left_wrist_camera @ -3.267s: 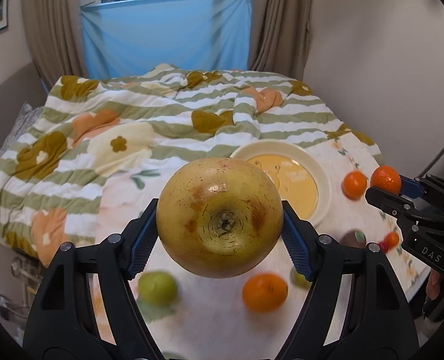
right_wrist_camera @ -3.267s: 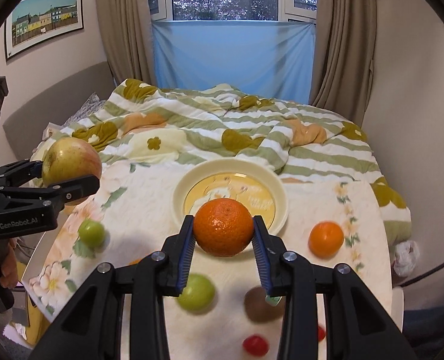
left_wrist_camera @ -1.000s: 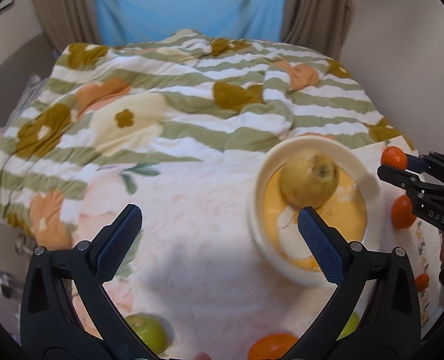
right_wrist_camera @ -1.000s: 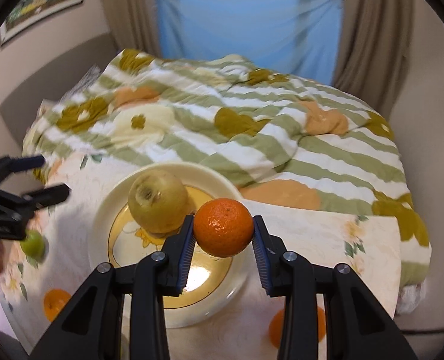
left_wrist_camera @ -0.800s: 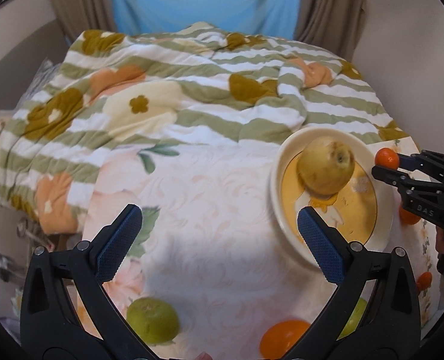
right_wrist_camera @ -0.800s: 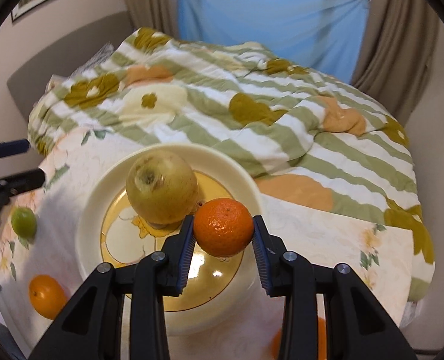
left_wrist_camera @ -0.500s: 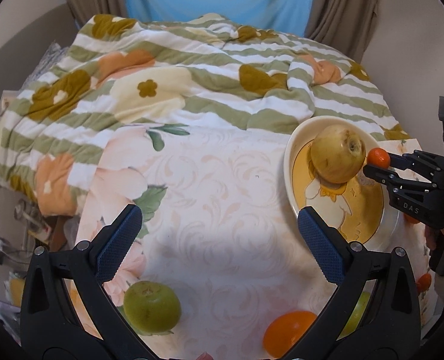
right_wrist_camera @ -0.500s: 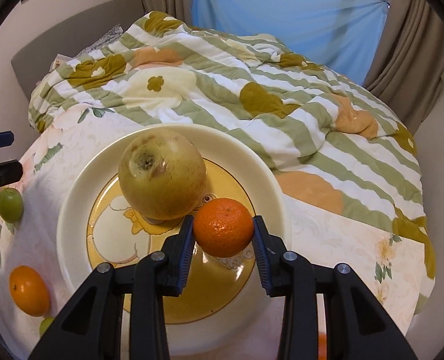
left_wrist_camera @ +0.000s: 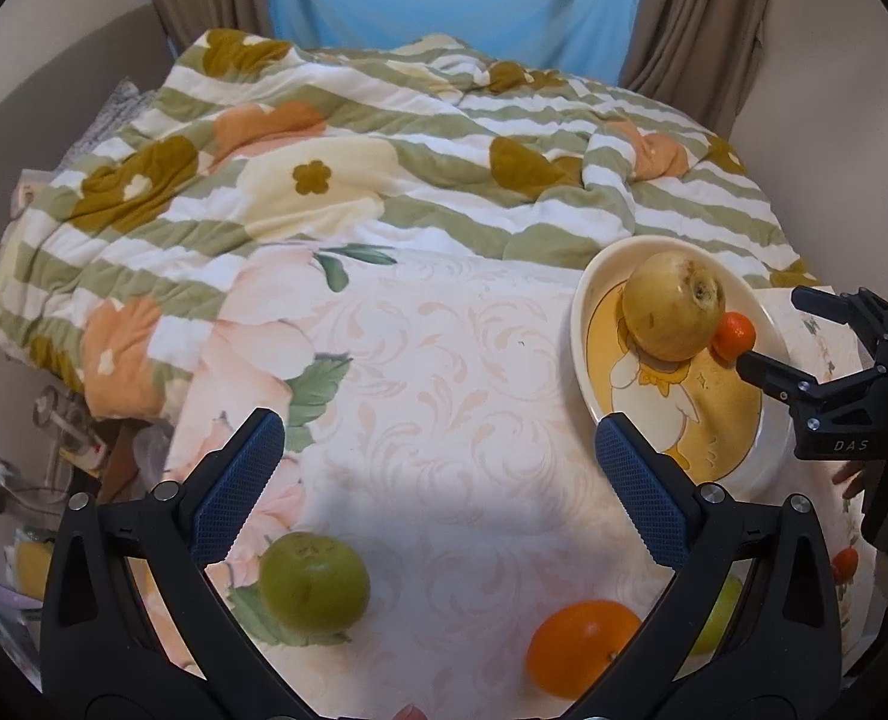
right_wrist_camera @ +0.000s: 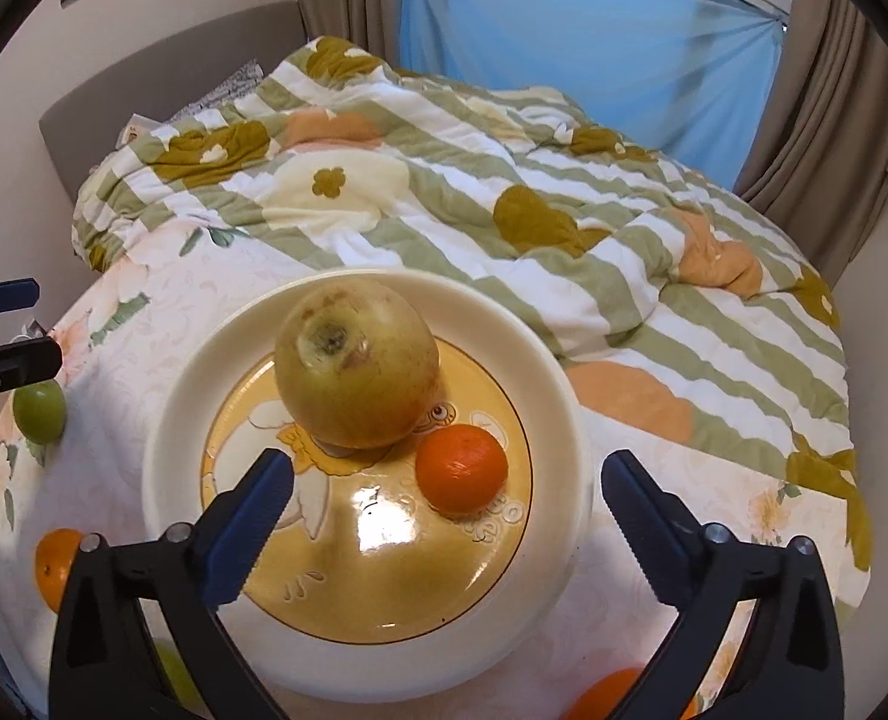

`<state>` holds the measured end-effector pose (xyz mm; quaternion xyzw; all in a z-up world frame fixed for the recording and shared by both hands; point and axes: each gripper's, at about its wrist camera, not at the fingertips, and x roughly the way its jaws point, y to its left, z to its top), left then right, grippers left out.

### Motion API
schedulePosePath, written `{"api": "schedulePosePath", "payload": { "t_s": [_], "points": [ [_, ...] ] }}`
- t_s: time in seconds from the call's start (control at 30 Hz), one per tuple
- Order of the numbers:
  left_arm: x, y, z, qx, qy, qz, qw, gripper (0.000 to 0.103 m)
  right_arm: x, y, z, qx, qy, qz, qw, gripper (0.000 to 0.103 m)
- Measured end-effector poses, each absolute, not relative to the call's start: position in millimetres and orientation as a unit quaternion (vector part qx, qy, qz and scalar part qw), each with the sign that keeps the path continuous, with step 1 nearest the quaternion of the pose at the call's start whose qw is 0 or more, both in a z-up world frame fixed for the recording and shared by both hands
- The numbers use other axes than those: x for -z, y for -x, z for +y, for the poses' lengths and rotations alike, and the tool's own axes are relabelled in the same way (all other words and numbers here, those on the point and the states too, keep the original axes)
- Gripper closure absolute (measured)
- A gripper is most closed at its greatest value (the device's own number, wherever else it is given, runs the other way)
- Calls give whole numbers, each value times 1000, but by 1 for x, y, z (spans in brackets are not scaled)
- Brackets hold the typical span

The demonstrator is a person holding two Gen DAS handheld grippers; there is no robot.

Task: Organize fruits
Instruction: 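Lower the pear into the bowl with the left tool while the right tool places the tangerine, then grasp the large orange with the left tool while the right tool grasps the kiwi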

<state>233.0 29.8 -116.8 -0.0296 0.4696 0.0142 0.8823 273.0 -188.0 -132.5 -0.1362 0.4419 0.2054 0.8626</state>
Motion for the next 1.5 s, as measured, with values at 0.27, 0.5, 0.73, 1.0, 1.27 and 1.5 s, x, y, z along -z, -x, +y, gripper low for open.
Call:
{"api": "schedulePosePath", "payload": {
  "t_s": [0.27,0.5,0.73,1.0,1.27,1.5],
  "points": [
    [76,-200,32,-8,16,437,899,0,87,-235,-190,-185,121,414,883,1],
    [39,-157,37,3,12,400,916,0,41,-185,-201,-147,94,388,905,1],
    [16,-120,41,17,9,378,926,0,18,-132,-209,-110,67,383,915,0],
    [18,-92,39,34,3,383,923,0,22,-85,-210,-79,46,390,916,0],
    [59,-87,30,68,0,412,909,0,48,-61,-218,-45,37,395,917,0],
    [109,-94,10,114,-22,434,893,0,83,-59,-224,-50,38,407,911,0]
  ]
}}
